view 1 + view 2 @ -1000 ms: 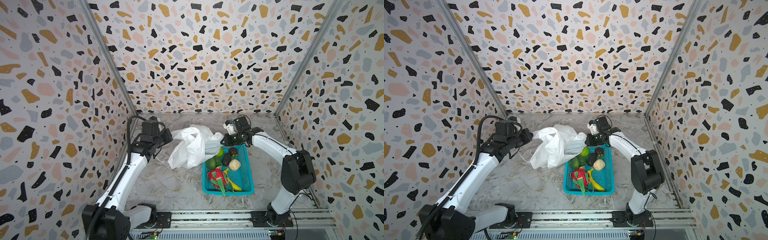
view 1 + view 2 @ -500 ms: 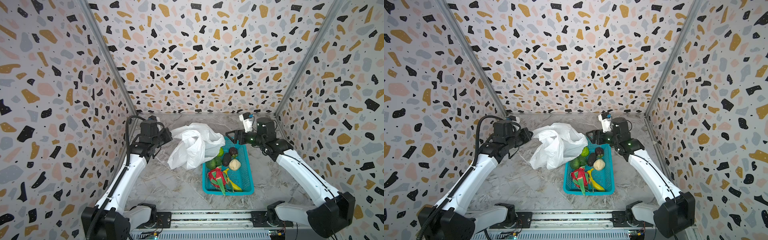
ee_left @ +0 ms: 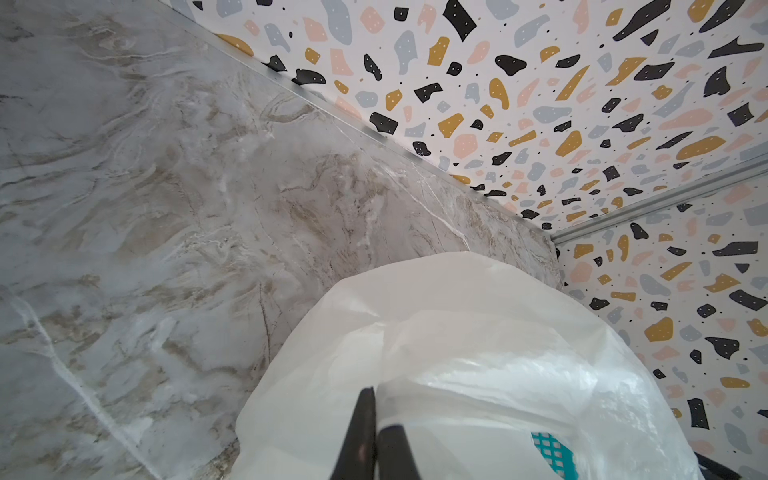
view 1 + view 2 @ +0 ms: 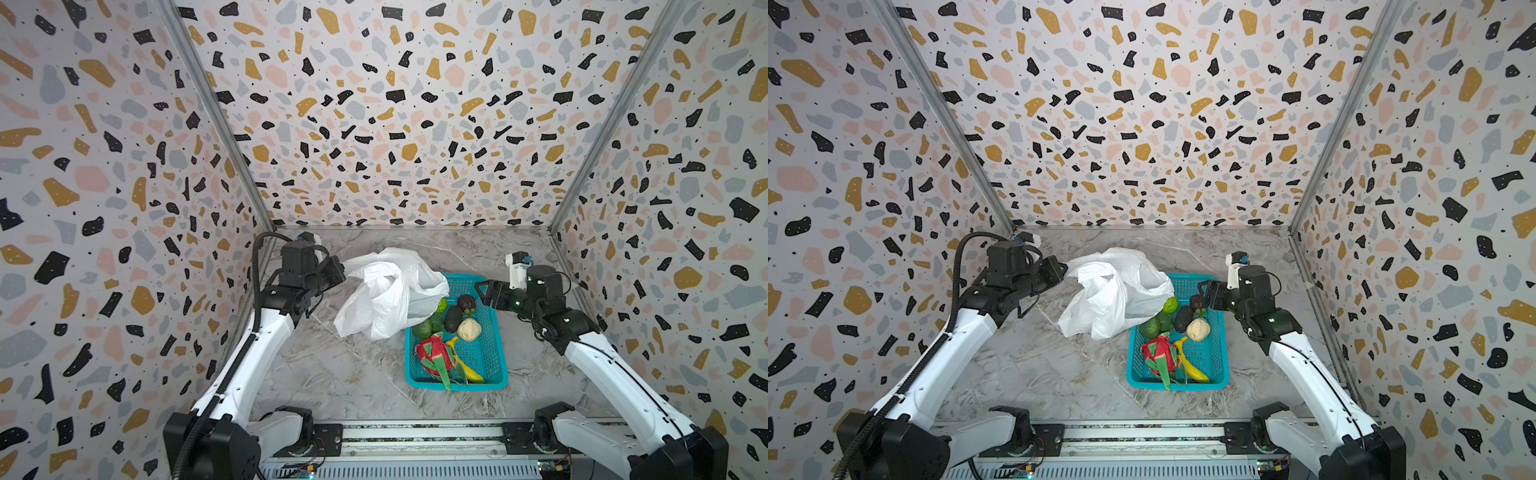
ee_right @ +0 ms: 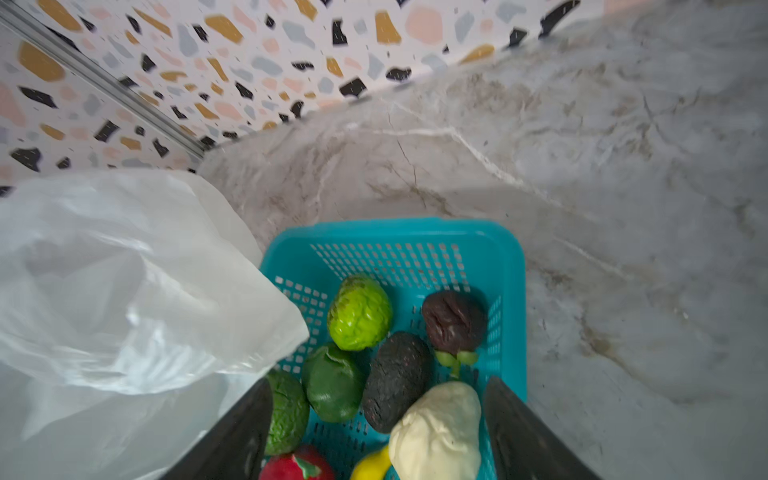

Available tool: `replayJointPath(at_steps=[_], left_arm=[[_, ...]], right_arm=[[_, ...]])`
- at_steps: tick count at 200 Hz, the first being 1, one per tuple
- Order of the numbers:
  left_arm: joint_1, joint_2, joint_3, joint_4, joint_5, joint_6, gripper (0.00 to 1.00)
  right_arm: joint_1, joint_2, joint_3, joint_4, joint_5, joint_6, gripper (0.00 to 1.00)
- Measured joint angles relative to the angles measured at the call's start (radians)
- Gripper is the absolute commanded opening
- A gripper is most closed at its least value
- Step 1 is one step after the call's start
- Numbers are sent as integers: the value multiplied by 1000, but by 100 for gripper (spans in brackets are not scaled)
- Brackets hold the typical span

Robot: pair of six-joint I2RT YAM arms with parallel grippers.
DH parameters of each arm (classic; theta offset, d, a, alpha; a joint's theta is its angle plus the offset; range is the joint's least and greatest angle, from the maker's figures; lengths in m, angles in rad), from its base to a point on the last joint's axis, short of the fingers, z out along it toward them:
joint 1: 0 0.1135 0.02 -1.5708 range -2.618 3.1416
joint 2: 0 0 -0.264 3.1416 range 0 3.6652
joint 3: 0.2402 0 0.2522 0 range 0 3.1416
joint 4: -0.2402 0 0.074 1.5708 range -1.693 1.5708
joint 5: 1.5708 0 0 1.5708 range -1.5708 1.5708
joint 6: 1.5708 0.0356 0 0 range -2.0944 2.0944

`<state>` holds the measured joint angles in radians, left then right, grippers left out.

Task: Place the fruits into the plastic bag

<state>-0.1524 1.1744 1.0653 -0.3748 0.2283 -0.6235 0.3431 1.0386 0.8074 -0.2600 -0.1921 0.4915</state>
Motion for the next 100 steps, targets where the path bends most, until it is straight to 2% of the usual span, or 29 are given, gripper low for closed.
replayJointPath(at_steps=[55, 84, 100], left_arm=[[0, 0, -8, 6, 0, -3, 0], [0, 0, -8, 9, 0, -6, 0], [0, 0, -8, 10, 0, -9, 0]], right_arm=[[181, 96, -74, -39, 3, 14, 78], [307, 119, -76, 13, -17, 11, 78], [341, 135, -76, 48, -29, 12, 76]])
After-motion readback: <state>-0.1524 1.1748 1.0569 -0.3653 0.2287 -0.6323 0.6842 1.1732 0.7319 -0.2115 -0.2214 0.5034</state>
